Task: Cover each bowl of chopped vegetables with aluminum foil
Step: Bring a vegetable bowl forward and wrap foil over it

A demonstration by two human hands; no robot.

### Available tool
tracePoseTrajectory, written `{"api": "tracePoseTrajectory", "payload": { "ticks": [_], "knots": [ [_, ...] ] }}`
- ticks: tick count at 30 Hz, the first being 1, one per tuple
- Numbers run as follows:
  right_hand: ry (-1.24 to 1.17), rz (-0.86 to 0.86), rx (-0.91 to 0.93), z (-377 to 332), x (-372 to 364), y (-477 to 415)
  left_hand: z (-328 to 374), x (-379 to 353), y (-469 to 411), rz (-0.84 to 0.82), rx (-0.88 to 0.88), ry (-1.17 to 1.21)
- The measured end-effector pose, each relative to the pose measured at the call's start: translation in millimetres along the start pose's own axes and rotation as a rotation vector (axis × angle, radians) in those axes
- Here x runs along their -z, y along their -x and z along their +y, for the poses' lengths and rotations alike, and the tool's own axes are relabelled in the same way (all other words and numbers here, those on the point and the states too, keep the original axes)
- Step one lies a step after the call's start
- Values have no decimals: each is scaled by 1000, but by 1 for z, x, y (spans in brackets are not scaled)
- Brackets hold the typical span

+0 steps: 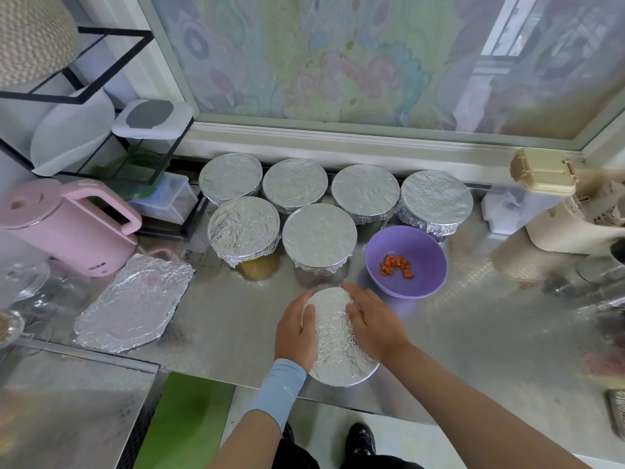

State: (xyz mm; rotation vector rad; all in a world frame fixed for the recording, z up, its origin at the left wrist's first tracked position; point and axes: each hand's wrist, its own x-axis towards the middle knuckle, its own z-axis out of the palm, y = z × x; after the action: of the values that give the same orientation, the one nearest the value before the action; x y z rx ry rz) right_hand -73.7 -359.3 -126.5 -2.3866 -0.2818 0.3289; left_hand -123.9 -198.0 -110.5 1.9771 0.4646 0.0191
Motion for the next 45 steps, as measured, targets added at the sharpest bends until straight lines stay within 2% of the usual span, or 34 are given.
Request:
{"api": "tracePoseTrajectory", "payload": {
  "ticks": [2,3,5,6,8,10,12,14,23,32,34,38,42,45],
  "knots": [
    [14,-38,5,-1,3,-1,-5,2,0,-49,-13,-66],
    [35,-67,16,-1,5,0,-9,4,1,-59,-78,-155],
    [102,-40,89,2,8,7,-18,8,3,-42,-353,-431],
    [157,17,166,4,10,13,-20,10,7,-52,-493,-531],
    [274,75,380,9,13,28,-21,12,17,-189,-687,-647],
    [360,4,560,12,15,42,-22,13,23,-347,-750,-780],
    [423,-47,620,15,18,49,-25,14,21,-407,-761,-907],
    [479,-50,604,19,19,49,-27,14,18,-418,-750,-967],
    [513,-74,548,14,14,49,-20,8,25,-375,-683,-975],
    [541,-53,604,21,14,44,-24,15,21,-406,-674,-1067],
    [548,-36,623,22,13,42,-27,20,18,-385,-623,-1033],
    [542,-12,656,23,11,39,-30,23,14,-447,-570,-1006],
    [545,-100,591,25,18,41,-20,32,20,-494,-563,-989],
    [315,-9,442,28,29,47,-10,40,17,-456,-567,-874]
  ]
}}
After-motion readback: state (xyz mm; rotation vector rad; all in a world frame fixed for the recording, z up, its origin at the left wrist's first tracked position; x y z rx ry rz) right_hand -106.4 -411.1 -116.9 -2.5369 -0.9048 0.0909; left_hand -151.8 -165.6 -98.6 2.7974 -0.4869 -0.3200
